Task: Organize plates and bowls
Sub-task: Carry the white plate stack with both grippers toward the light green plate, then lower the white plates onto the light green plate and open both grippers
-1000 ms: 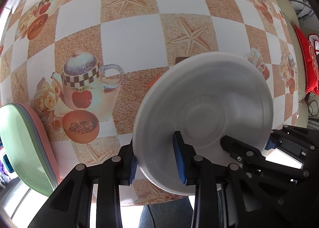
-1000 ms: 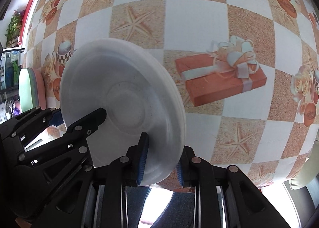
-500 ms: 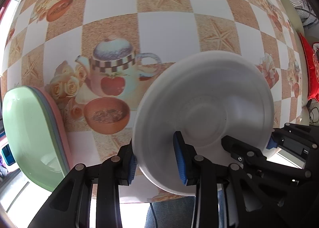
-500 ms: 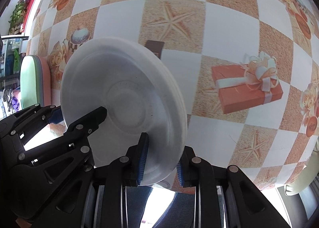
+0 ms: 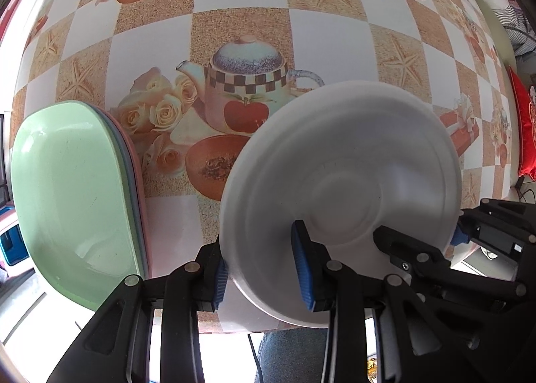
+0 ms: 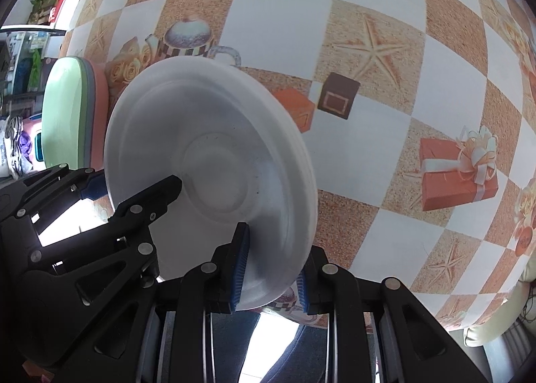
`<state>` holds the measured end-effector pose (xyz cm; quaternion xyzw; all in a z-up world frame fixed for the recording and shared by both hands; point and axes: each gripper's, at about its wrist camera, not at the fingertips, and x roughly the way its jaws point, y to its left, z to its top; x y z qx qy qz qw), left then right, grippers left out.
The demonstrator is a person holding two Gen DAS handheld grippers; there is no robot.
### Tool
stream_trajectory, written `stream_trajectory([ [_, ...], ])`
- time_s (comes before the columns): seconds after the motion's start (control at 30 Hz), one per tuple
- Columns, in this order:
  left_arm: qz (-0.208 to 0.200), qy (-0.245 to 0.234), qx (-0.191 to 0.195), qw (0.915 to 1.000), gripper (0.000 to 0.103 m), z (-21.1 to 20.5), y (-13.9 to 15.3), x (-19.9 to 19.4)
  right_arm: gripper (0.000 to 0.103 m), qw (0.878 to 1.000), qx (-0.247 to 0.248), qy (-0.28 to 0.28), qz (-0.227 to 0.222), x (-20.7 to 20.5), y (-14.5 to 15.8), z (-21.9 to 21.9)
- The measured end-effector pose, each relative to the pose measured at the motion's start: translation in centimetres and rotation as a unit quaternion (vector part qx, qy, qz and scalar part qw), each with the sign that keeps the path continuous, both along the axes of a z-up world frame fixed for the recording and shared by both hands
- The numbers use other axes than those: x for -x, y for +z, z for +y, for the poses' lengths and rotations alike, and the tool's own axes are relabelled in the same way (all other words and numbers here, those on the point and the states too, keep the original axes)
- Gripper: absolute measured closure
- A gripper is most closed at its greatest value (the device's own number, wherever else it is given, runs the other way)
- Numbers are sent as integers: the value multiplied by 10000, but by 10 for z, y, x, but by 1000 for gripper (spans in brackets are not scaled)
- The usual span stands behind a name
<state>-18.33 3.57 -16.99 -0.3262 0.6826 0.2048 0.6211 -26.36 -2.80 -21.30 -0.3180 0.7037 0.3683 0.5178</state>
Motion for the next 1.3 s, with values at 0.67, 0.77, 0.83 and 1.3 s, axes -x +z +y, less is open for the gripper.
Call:
stream_trajectory([
  [0.67, -54, 688, -786, 9945, 66, 55, 64, 33, 76, 9975, -621, 347, 11, 35, 44, 68],
  [0.77, 49, 1039, -873, 9907, 66, 75, 65, 58, 76, 9953, -774, 567, 96, 52, 45, 88],
  [0.83, 155, 1311, -855, 9876, 66, 85, 58, 74, 76, 9934, -847, 771, 106, 68, 41, 105],
  [1.3, 623, 1992, -1085, 9719, 49, 120, 27, 142, 72, 9838, -832, 1588, 19, 158, 3, 165],
])
